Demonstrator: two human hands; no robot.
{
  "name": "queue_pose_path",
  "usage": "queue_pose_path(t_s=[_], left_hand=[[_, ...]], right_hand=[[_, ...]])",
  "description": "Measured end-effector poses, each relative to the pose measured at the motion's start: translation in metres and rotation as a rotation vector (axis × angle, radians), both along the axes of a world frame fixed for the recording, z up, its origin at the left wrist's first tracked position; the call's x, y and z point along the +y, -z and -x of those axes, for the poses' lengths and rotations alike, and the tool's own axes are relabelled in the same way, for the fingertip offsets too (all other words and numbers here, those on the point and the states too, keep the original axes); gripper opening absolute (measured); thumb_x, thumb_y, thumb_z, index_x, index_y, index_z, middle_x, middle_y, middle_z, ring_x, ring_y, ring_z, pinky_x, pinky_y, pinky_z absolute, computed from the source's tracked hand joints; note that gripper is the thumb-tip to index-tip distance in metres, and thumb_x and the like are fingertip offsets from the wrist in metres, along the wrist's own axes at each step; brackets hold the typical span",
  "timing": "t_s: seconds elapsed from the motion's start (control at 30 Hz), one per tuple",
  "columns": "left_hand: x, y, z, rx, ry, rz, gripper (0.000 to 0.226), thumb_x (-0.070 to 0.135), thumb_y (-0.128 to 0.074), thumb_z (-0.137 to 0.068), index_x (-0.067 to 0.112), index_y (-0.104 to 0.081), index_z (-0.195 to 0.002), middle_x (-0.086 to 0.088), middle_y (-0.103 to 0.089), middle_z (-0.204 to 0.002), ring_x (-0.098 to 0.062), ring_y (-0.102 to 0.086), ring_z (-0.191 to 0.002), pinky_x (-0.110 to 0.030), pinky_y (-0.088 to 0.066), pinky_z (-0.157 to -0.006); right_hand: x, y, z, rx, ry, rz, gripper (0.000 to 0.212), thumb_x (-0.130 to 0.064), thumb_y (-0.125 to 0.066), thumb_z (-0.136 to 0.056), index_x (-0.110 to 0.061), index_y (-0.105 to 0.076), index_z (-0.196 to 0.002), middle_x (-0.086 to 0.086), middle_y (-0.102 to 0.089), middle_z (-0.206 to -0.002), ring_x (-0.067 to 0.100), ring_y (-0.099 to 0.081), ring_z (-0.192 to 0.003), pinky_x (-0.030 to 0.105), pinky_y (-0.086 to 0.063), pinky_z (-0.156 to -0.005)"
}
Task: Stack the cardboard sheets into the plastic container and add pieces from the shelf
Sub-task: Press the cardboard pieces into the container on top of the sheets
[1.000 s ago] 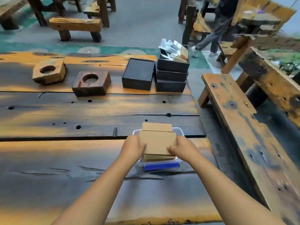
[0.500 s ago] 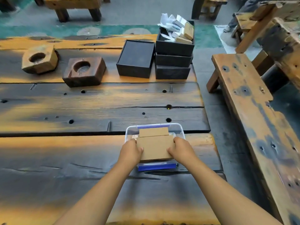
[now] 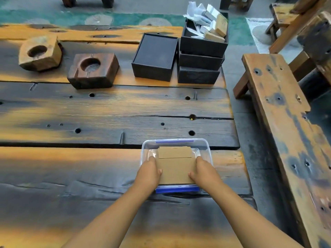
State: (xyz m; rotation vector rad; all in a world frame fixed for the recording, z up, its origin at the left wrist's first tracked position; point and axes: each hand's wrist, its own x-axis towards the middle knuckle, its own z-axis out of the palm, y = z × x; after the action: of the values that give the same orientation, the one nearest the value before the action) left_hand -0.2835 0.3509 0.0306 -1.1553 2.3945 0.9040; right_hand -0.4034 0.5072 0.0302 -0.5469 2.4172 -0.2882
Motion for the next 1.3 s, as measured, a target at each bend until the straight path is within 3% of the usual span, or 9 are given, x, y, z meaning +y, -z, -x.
queue_pose_path(t_s=[0.3, 0.43, 0.6, 0.77, 1.0, 1.3], left_hand=[[-0.018, -0.01, 0.02, -0.036, 0.029, -0.175, 0.056, 0.03, -0.069, -0.082, 0.013, -0.045, -0.131, -0.01, -0.047, -0.131, -0.027, -0.058, -0.108, -0.033, -0.049, -0.088], [-0.032, -0.016, 0.037, -0.151, 0.113, -0.246, 0.063, 0.039, -0.079, -0.075, 0.013, -0.052, -0.126, -0.004, -0.057, -0.126, -0.019, -0.056, -0.102, -0.027, -0.045, -0.082], [-0.047, -0.014, 0.055, -0.323, 0.143, -0.35, 0.063, 0.039, -0.079, -0.077, 0.011, -0.056, -0.128, -0.006, -0.064, -0.126, -0.024, -0.061, -0.113, -0.029, -0.047, -0.09], [-0.053, -0.014, 0.07, -0.463, 0.116, -0.494, 0.074, 0.036, -0.08, -0.078, 0.01, -0.046, -0.138, -0.012, -0.056, -0.136, -0.031, -0.058, -0.121, -0.045, -0.053, -0.099], [-0.053, -0.008, 0.072, -0.544, 0.114, -0.515, 0.09, 0.041, -0.083, -0.073, 0.007, -0.039, -0.144, -0.014, -0.05, -0.143, -0.033, -0.056, -0.125, -0.046, -0.051, -0.102], [-0.054, -0.003, 0.07, -0.527, 0.155, -0.494, 0.09, 0.046, -0.084, -0.07, 0.005, -0.045, -0.14, -0.012, -0.052, -0.139, -0.031, -0.057, -0.122, -0.043, -0.053, -0.1]], right_hand=[[-0.016, -0.012, 0.03, -0.18, -0.025, -0.02, 0.067, -0.039, -0.07, -0.079, -0.015, -0.041, -0.135, 0.009, -0.047, -0.135, 0.025, -0.057, -0.113, 0.034, -0.048, -0.088], [-0.027, -0.01, 0.044, -0.306, -0.084, -0.07, 0.068, -0.044, -0.076, -0.073, -0.018, -0.049, -0.13, 0.005, -0.053, -0.13, 0.021, -0.057, -0.112, 0.035, -0.049, -0.095], [-0.036, -0.001, 0.059, -0.428, -0.12, -0.145, 0.073, -0.048, -0.078, -0.07, -0.023, -0.05, -0.132, -0.001, -0.058, -0.131, 0.019, -0.056, -0.117, 0.033, -0.045, -0.098], [-0.042, 0.007, 0.072, -0.559, -0.154, -0.17, 0.076, -0.048, -0.082, -0.067, -0.031, -0.05, -0.134, -0.004, -0.058, -0.135, 0.019, -0.055, -0.118, 0.036, -0.042, -0.104], [-0.042, 0.014, 0.076, -0.445, -0.249, -0.336, 0.095, -0.069, -0.074, -0.061, -0.02, -0.048, -0.139, 0.003, -0.043, -0.14, 0.023, -0.048, -0.125, 0.04, -0.04, -0.106], [-0.037, 0.015, 0.072, -0.433, -0.246, -0.284, 0.096, -0.072, -0.07, -0.063, -0.017, -0.046, -0.138, 0.005, -0.038, -0.141, 0.023, -0.046, -0.125, 0.036, -0.041, -0.102]])
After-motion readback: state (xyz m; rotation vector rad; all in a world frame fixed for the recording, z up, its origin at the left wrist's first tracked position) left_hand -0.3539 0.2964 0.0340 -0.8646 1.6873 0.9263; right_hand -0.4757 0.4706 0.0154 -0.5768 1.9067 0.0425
